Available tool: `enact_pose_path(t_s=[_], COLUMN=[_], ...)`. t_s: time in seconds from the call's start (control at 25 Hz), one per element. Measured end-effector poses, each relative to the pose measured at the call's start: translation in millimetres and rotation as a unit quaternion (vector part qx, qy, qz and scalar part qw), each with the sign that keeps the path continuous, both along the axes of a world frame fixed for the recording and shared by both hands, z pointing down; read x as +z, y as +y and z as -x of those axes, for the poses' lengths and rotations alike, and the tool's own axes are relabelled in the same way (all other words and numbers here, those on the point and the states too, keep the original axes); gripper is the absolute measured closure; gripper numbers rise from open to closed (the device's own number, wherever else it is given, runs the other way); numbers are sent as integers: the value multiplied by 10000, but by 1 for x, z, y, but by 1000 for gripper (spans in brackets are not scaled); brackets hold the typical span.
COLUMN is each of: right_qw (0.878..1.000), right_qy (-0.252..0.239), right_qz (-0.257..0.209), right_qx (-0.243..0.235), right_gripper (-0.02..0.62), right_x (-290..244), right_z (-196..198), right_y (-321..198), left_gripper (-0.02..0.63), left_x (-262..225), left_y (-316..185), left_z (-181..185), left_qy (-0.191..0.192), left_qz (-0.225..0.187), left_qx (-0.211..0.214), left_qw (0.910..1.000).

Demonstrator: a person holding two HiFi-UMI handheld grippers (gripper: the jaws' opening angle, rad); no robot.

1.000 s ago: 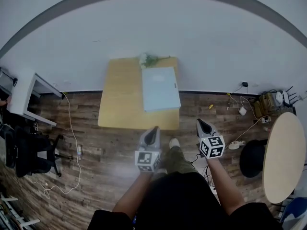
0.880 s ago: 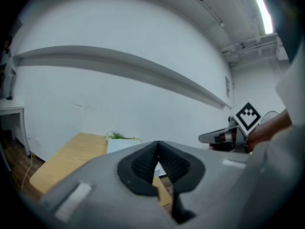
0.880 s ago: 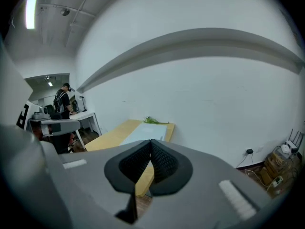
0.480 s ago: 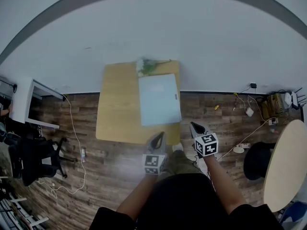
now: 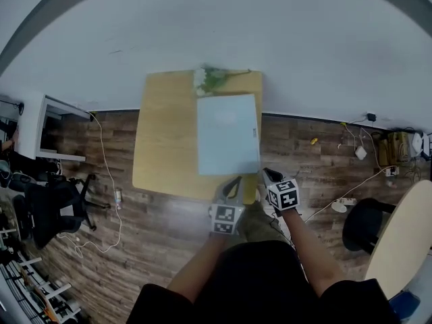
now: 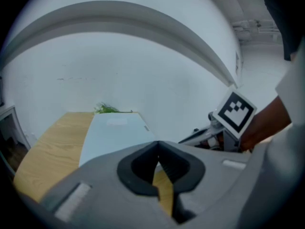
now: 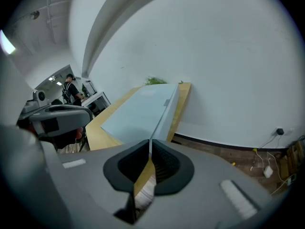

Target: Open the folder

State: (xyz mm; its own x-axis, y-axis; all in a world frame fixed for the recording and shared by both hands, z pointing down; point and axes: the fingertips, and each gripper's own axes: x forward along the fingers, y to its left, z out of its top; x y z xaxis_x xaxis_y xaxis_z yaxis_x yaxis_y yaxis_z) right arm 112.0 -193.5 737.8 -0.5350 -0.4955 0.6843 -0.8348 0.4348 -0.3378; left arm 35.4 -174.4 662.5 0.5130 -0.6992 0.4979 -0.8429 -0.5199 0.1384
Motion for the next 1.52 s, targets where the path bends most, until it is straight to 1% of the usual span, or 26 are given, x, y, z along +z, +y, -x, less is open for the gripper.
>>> enact_pose_path(t_s=[0.08, 0.24, 0.36, 0.56, 0.6, 0.72, 0.8, 0.92, 1.0, 1.08, 1.28, 1.52], right_qw=[9998, 9989, 9969, 9960, 9960, 9961, 9961, 9960, 9960, 9959, 9949, 9957], right_qy=[-83, -191, -429, -582, -581, -561, -550, -539, -519, -521, -638, -622], right_qz=[170, 420, 623, 650, 660, 677, 685, 718, 729, 737, 780, 678], right_qx=[32, 120, 195, 182, 151, 40, 3, 3, 7, 9, 48, -103], right_gripper=[558, 548, 535, 538, 538, 537, 537, 537, 539, 540, 538, 536], right_x=[14, 32, 38, 40, 40, 40, 40, 41, 41, 41, 41, 41], right_z=[1, 2, 4, 5, 5, 5, 4, 5, 4, 4, 3, 2], right_y=[-6, -12, -16, -17, -17, -16, -17, -18, -18, -17, -17, -19], left_gripper=[603, 603, 603, 598, 548, 530, 505, 448, 434, 434, 419, 427], left_x=[11, 33, 48, 75, 77, 83, 88, 99, 104, 106, 113, 116], left_y=[-7, -11, -11, -11, -12, -15, -16, -15, -15, -17, -20, -26], left_z=[-3, -10, -18, -29, -31, -39, -46, -54, -57, -57, -63, -62], left_qy=[-92, -253, -420, -630, -649, -790, -1025, -1544, -1880, -2140, -2567, -2752], left_qz=[104, 344, 428, 610, 627, 676, 661, 613, 562, 462, 373, 300], left_qx=[71, 225, 416, 614, 638, 801, 1035, 1450, 1597, 1642, 1870, 1884], left_qw=[9999, 9988, 9973, 9943, 9939, 9913, 9871, 9754, 9675, 9618, 9475, 9423])
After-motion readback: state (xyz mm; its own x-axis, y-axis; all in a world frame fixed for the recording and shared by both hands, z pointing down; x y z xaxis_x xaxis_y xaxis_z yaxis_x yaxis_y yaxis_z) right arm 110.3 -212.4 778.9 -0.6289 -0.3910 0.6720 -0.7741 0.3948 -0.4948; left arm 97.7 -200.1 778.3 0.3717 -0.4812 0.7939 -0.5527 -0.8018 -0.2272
